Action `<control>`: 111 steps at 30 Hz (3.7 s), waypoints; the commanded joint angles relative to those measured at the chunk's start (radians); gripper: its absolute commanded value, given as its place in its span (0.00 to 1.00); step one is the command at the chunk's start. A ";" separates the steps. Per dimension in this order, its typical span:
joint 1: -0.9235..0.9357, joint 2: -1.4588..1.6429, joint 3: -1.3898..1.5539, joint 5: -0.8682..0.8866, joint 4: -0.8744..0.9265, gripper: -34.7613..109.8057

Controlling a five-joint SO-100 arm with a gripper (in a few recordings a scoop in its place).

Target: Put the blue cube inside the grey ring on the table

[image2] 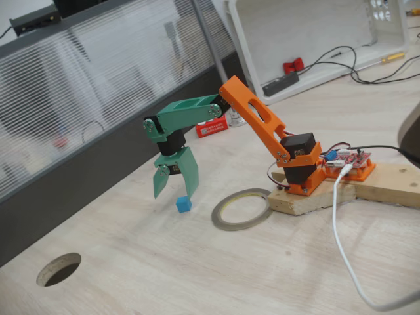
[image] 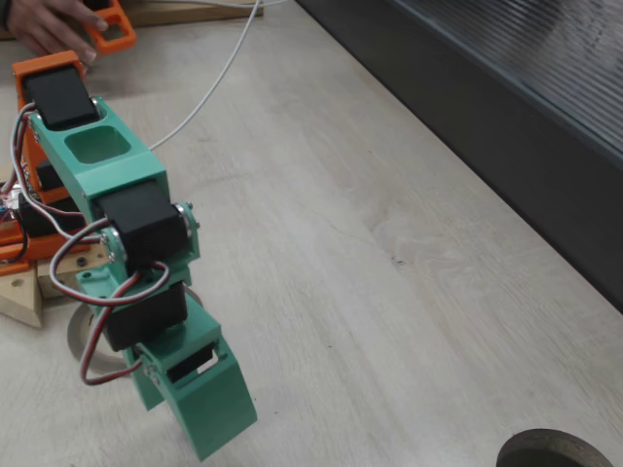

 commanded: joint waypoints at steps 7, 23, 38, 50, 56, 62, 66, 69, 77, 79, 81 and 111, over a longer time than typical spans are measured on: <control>-0.008 -0.006 -0.002 0.012 0.025 0.70; -0.009 -0.008 -0.002 0.012 0.023 0.70; -0.009 -0.112 0.000 0.009 0.023 0.70; -0.009 -0.124 -0.002 0.008 0.023 0.70; -0.009 -0.117 -0.002 0.008 0.023 0.65; -0.009 -0.114 -0.002 0.011 0.023 0.52; -0.009 -0.114 -0.005 0.009 0.023 0.47; -0.009 -0.112 -0.009 0.009 0.023 0.44; -0.008 -0.110 -0.011 0.011 0.023 0.33; -0.008 -0.110 -0.011 0.011 0.023 0.29; -0.008 -0.110 -0.012 0.011 0.023 0.26; -0.003 0.127 -0.002 0.012 0.023 0.25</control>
